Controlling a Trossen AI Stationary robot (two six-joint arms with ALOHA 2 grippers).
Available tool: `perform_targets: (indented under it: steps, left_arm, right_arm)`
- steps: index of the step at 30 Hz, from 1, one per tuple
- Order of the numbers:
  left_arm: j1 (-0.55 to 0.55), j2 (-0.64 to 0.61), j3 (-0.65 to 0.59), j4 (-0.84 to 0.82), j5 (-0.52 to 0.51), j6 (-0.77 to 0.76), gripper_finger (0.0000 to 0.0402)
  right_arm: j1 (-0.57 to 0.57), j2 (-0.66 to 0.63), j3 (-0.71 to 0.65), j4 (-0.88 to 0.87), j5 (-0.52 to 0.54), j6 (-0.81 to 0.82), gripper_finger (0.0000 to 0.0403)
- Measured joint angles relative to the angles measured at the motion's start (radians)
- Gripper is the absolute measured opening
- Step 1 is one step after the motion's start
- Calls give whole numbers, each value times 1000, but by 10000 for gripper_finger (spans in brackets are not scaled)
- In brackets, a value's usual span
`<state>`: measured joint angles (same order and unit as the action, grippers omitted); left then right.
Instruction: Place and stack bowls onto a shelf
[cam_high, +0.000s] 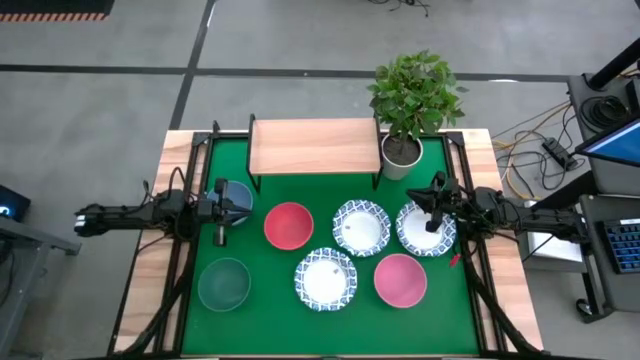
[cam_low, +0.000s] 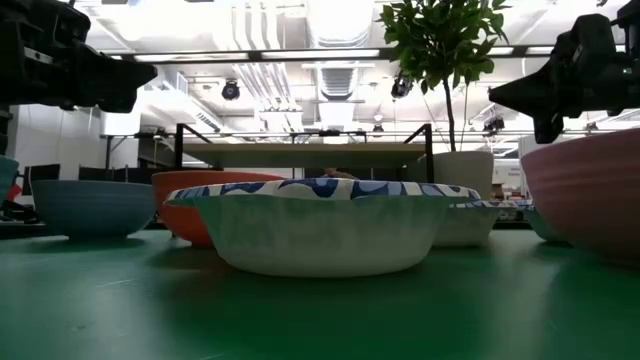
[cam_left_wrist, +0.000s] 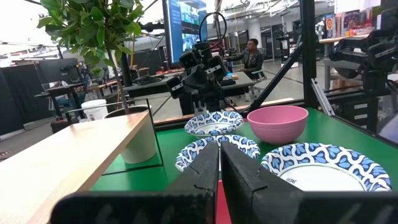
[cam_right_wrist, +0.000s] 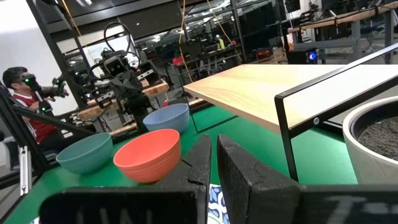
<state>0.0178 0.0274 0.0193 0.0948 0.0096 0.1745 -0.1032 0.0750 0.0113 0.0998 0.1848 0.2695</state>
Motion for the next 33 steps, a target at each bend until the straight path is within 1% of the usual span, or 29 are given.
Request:
perform_targets:
  steps: [18, 23, 25, 26, 27, 29, 30, 31, 33]
  left_arm:
    - [0, 0, 0, 0, 0, 0, 0]
    - [0, 0, 0, 0, 0, 0, 0]
    - [0, 0, 0, 1, 0, -10, 0]
    - [-1, 0, 0, 6, 1, -57, 0]
    - [-2, 0, 0, 17, 1, -137, 0]
    - [-2, 1, 0, 48, 1, -363, 0]
    - [-2, 1, 0, 67, -3, -450, 0]
    - [-2, 1, 0, 86, -13, -497, 0]
    - [-2, 1, 0, 119, -38, -519, 0]
  right_arm:
    - [0, 0, 0, 1, 0, 10, 18]
    - [0, -1, 0, 38, 1, 14, 18]
    - [0, -1, 0, 40, 1, 38, 18]
    - [0, -1, 0, 40, 0, 65, 18]
    - [0, -2, 0, 40, 0, 92, 18]
    - [0, -1, 0, 42, -10, 123, 18]
    - [0, 0, 0, 46, -29, 124, 18]
    - [0, 0, 0, 52, -55, 122, 18]
    - [0, 0, 0, 81, -102, 110, 18]
